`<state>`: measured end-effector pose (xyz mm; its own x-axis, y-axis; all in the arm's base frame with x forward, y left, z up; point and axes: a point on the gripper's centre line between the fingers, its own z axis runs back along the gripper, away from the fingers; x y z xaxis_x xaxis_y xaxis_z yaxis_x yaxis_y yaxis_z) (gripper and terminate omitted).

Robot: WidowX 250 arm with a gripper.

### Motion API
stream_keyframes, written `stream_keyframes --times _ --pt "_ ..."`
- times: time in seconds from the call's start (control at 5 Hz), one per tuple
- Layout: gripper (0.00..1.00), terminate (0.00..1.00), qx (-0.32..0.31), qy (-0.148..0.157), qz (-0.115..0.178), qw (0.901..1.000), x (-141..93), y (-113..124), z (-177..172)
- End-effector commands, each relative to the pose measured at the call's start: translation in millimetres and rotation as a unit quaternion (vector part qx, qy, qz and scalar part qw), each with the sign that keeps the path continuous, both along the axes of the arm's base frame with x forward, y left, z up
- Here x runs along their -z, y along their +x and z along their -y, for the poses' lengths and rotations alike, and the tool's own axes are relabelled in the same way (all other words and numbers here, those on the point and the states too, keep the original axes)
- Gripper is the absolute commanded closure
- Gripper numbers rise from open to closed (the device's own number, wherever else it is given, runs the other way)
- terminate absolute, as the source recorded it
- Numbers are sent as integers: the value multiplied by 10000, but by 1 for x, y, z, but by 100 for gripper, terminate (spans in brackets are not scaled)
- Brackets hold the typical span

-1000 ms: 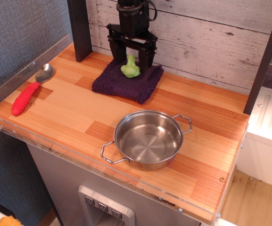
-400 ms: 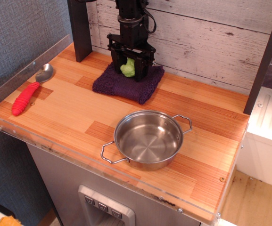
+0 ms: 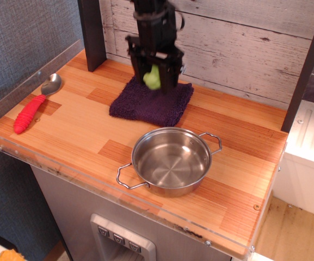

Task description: Put broccoli into pot.

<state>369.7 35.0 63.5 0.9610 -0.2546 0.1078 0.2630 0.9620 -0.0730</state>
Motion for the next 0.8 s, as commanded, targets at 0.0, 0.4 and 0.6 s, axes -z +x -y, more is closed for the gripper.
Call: stream_keyframes --times 0.0,0.4,0.6 --pt "100 0 810 156 4 9966 -2 -66 32" --pt "100 0 1161 410 -70 9924 10 -99 42" --pt "0 0 1115 474 -10 9926 6 -99 40"
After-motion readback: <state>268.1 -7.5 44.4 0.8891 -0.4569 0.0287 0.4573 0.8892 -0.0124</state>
